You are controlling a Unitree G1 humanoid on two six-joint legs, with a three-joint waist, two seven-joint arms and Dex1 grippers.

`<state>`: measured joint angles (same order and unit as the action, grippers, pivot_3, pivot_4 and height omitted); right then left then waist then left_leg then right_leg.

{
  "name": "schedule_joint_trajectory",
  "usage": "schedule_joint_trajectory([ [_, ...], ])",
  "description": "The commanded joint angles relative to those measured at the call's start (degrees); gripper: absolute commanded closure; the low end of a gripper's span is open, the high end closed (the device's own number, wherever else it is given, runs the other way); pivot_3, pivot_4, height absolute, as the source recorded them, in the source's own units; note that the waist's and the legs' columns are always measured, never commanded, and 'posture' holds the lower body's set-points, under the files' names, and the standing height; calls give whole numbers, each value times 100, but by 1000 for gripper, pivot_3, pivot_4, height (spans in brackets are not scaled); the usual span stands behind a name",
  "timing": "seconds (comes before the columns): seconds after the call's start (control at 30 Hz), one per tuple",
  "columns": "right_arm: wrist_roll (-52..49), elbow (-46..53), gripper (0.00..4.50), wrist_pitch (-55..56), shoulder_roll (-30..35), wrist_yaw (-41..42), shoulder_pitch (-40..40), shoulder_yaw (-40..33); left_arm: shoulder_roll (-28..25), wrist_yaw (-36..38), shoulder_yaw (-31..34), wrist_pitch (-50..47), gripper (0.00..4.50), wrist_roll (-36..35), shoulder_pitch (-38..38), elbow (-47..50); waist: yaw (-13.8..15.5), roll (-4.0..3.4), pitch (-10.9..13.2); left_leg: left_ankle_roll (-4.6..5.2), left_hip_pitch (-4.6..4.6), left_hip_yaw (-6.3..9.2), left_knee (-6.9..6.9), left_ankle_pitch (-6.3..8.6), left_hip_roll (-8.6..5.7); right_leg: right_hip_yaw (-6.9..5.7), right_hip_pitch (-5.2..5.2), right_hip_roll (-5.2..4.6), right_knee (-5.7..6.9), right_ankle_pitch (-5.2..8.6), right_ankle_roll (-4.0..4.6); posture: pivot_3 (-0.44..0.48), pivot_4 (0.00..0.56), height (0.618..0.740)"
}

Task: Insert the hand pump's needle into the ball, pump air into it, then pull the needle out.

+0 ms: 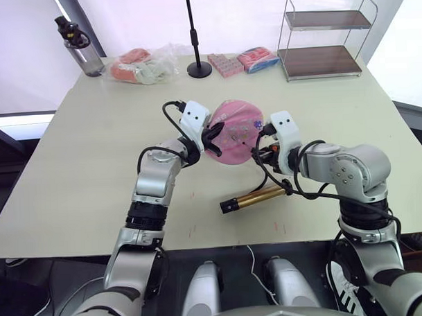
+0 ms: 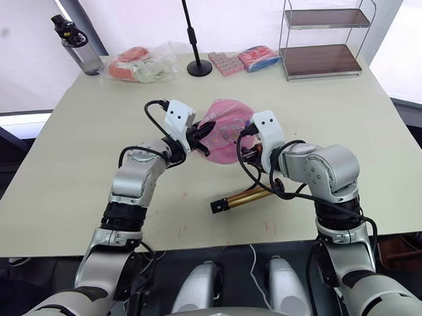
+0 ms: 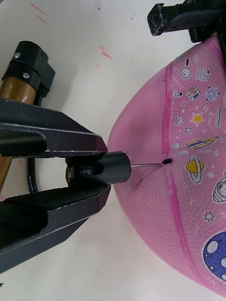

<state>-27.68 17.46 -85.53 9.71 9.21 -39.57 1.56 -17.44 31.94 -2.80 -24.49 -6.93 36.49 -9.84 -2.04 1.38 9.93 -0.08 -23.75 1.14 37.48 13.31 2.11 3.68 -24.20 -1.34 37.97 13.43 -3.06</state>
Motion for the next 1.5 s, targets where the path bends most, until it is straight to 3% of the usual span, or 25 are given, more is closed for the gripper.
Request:
schedule_joint_trajectory([
  [0.03,-11,23,4173,47,-4,118,48,100,37,16,-44,-26,4479,-47,-40,99,0,0,0,0,0,0,0,0,0,0,0,0,0,0,0,0,150,731],
  [0.83,332,-346,4173,245,-157,48,83,52,54,67,-84,-84,4479,-60,-77,136,-2,0,0,0,1,1,0,0,0,-1,1,0,-1,0,0,0,150,731],
  [1.5,612,-463,4173,-329,-428,-223,158,-387,51,84,-77,-129,4479,-57,-110,151,7,-2,-3,0,1,8,0,0,-1,-8,7,-1,-3,0,0,0,150,731],
])
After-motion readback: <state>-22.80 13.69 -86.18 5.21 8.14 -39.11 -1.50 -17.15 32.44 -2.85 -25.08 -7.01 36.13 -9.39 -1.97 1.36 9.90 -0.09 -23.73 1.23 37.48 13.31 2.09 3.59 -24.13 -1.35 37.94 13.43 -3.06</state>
